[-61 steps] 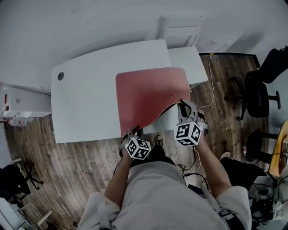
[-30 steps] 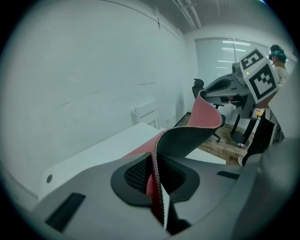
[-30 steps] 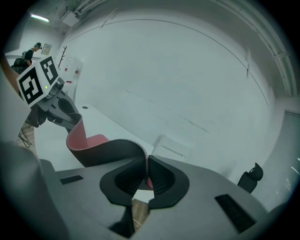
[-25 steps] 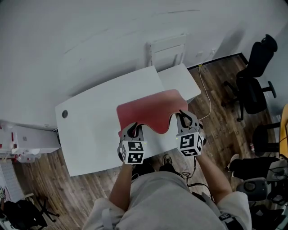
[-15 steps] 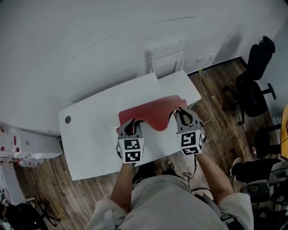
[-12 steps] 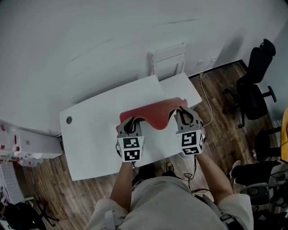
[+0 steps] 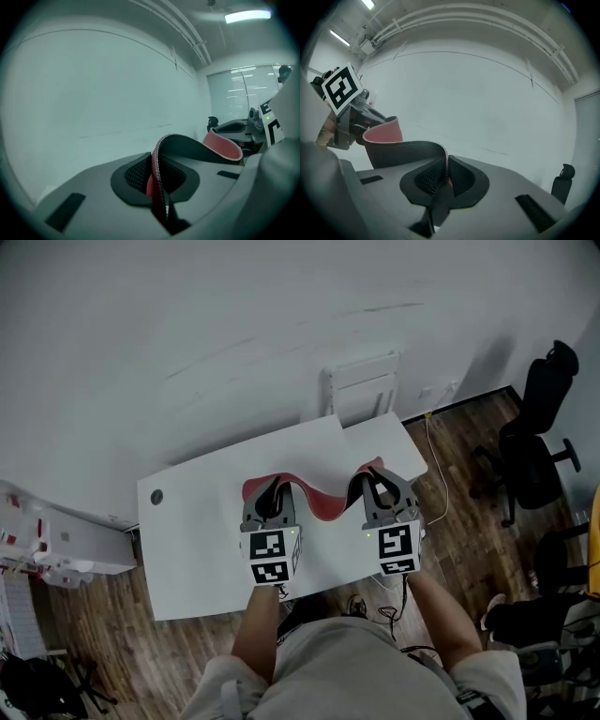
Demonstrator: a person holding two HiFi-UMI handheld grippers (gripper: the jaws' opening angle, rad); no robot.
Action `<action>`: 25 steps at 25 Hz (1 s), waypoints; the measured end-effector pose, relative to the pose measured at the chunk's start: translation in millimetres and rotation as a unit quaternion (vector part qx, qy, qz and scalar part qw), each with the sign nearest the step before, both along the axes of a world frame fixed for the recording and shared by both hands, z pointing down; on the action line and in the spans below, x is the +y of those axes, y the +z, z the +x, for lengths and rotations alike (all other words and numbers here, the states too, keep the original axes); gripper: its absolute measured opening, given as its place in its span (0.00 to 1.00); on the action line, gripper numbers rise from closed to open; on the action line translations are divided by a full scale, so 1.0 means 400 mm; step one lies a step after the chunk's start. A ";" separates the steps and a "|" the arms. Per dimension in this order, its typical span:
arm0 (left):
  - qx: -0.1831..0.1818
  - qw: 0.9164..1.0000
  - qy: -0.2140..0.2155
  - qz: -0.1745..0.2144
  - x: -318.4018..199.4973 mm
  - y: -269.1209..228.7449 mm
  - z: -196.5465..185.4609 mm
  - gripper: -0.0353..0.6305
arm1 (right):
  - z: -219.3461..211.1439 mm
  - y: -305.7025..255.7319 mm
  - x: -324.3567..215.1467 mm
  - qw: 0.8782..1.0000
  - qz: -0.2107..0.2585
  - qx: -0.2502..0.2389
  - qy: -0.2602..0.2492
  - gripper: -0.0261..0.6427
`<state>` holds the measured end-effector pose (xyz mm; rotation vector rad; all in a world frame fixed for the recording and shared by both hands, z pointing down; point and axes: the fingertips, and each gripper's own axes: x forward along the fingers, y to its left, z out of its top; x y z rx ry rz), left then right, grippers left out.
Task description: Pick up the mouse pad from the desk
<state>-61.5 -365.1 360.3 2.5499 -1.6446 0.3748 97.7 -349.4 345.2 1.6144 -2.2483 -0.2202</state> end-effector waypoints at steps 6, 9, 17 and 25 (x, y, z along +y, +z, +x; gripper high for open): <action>0.005 1.000 -0.014 0.016 0.046 -0.043 -0.023 0.10 | -0.063 -0.040 0.027 0.998 0.014 -0.036 -0.040 0.12; 0.004 1.000 -0.024 0.015 0.075 -0.042 -0.036 0.10 | -0.091 -0.047 0.043 0.997 0.014 -0.046 -0.061 0.12; 0.004 0.998 -0.066 0.016 0.188 -0.047 -0.051 0.10 | -0.130 -0.056 0.113 0.991 0.016 -0.063 -0.118 0.12; -0.005 0.990 -0.135 0.025 0.279 -0.060 -0.074 0.10 | -0.118 -0.062 0.179 0.985 0.012 -0.074 -0.158 0.12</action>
